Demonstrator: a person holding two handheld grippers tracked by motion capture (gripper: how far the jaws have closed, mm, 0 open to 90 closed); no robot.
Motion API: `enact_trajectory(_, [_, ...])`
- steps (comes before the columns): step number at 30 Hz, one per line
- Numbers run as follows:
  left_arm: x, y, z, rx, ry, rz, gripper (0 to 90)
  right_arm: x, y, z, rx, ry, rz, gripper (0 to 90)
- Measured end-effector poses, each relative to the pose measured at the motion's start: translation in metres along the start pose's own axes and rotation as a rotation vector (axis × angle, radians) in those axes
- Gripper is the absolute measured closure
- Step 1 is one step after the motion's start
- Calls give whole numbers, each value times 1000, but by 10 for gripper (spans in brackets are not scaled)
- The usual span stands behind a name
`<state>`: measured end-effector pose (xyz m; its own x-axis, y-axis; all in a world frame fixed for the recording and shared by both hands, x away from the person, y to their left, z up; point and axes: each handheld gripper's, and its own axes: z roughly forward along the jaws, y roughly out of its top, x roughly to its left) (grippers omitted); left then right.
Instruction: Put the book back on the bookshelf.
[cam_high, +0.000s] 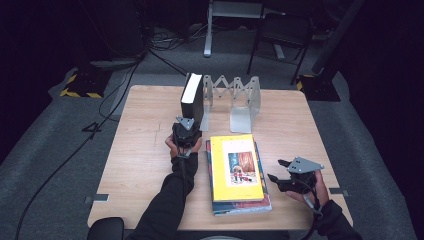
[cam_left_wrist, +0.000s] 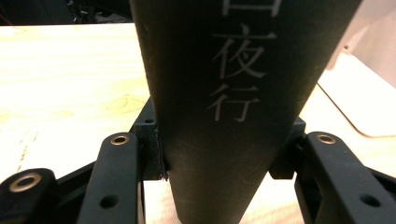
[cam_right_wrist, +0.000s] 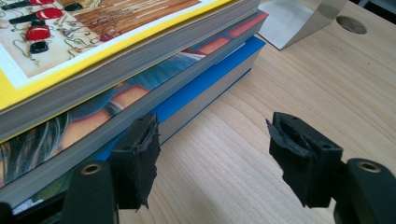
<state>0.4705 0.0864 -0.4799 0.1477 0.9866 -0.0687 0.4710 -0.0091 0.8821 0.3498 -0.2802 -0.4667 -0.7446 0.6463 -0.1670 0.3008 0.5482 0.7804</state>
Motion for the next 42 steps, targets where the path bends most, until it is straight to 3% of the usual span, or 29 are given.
enact_trajectory(3, [-1, 4, 6, 0, 10, -20, 513, 0, 0, 0, 2, 10, -4, 360])
enact_trajectory(7, [3, 3, 6, -1, -23, -38, 496, 0, -1, -1, -4, 9, -7, 345])
enact_trajectory(11, [7, 1, -1, 18, -46, 13, 452, -1, -1, -2, -10, 3, 1, 341])
enact_trajectory(17, [15, -8, -18, 20, -94, 23, 441, -1, -5, -6, -11, -1, 6, 339])
enact_trajectory(20, [16, -13, -27, 6, -117, 37, 522, 0, -6, -8, -14, -2, 5, 339])
enact_trajectory(22, [16, -13, -27, 23, -114, 56, 545, -1, -7, -8, -13, -2, 7, 339])
enact_trajectory(28, [14, -9, -21, 32, -135, 78, 572, 0, -7, -6, -9, -1, 6, 340])
enact_trajectory(31, [15, -5, -15, 29, -153, 82, 667, 1, -6, -5, -4, 3, 1, 339])
enact_trajectory(33, [16, -3, -14, 24, -160, 81, 723, 2, -7, -4, 0, 4, -1, 339])
enact_trajectory(37, [16, -1, -10, 20, -160, 63, 744, 1, -7, -3, 2, 4, 1, 339])
enact_trajectory(42, [17, -8, -18, 11, -177, -3, 617, 1, -8, -3, 7, 1, 0, 337])
